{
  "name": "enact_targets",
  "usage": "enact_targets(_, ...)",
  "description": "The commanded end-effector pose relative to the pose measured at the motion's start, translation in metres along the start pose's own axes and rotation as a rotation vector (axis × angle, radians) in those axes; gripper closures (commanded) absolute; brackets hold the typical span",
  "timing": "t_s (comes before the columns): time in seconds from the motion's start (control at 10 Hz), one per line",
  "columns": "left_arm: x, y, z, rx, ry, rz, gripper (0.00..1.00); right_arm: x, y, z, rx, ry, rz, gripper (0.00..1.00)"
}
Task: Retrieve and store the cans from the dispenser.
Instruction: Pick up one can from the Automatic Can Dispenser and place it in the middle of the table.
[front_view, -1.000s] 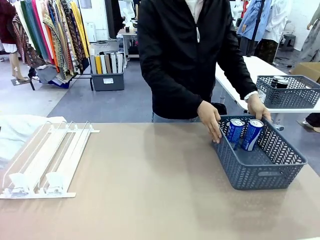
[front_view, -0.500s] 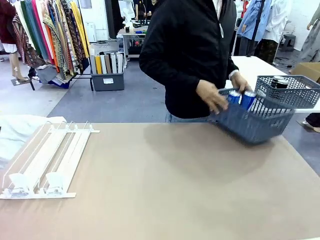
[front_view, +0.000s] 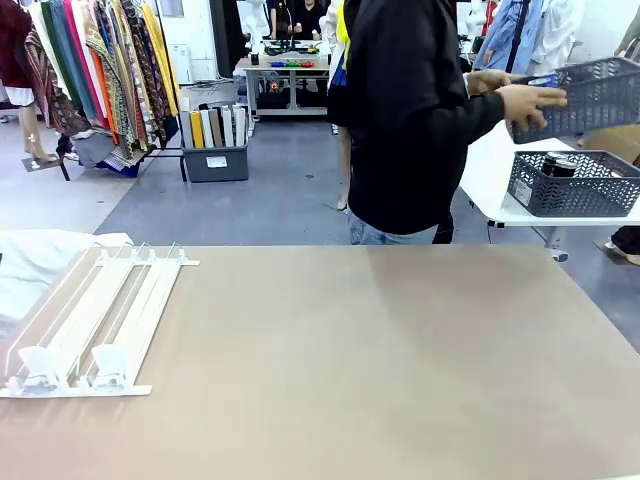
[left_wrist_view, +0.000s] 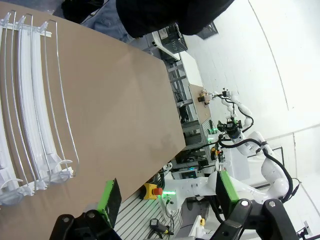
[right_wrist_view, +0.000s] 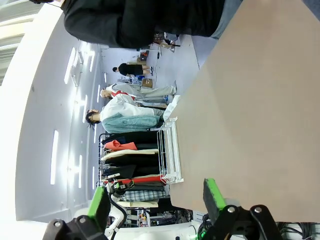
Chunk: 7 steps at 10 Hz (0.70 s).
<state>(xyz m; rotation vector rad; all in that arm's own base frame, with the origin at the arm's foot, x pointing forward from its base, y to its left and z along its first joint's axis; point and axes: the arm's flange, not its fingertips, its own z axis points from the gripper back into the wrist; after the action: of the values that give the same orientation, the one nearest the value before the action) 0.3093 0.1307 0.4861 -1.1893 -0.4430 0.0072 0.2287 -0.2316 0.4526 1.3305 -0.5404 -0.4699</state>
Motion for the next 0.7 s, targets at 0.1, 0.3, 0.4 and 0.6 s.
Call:
enact_targets(0.1, 0.0001, -0.0011, -0.0015, -0.019, -0.012, -0.006, 0.0, -0.0026, 0.0004, 0.0028, -0.008, 0.016, 0.013, 0.0)
enact_targets(0.3, 0.0001, -0.0011, -0.0015, -0.019, -0.012, -0.006, 0.0, -0.0026, 0.0004, 0.0028, -0.008, 0.016, 0.013, 0.0)
enact_targets(0.4, 0.0001, -0.0011, -0.0015, -0.019, -0.012, -0.006, 0.0, -0.0026, 0.0004, 0.0028, -0.008, 0.016, 0.013, 0.0)
enact_targets(0.6, 0.0001, -0.0011, -0.0015, -0.019, -0.012, -0.006, 0.0, -0.0026, 0.0004, 0.0028, -0.008, 0.016, 0.013, 0.0)
